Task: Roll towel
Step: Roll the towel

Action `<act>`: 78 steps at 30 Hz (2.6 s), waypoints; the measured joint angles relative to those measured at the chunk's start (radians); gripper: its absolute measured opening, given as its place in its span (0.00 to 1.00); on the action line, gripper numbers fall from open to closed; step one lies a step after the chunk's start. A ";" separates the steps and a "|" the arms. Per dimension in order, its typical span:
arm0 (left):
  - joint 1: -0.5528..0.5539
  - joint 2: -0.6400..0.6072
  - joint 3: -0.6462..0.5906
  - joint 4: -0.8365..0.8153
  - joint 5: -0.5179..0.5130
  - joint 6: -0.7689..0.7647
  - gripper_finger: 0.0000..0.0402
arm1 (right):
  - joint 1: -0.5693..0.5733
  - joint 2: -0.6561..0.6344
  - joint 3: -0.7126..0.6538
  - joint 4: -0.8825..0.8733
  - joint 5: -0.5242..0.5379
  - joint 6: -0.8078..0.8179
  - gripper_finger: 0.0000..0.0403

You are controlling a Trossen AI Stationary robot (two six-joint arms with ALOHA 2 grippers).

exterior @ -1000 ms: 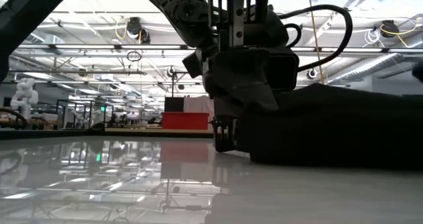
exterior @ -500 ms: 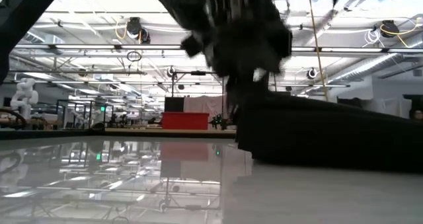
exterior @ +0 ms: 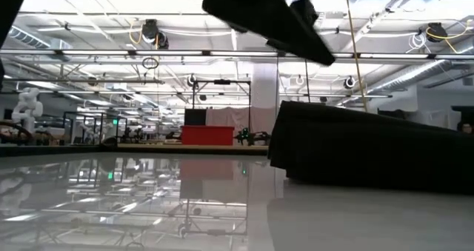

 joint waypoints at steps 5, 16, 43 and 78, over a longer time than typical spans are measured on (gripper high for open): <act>-0.068 0.045 -0.022 0.027 -0.178 0.037 0.62 | 0.000 0.001 -0.001 -0.002 -0.004 0.011 0.08; -0.059 0.157 -0.026 0.067 -0.255 -0.019 0.62 | 0.000 0.001 -0.001 -0.002 -0.004 0.019 0.08; 0.180 0.180 -0.024 -0.090 0.170 -0.111 0.04 | -0.003 -0.216 -0.005 -0.002 0.105 -0.159 0.43; 0.346 0.106 -0.027 -0.486 0.025 -0.005 0.09 | -0.509 0.004 0.000 0.006 0.022 -0.606 0.15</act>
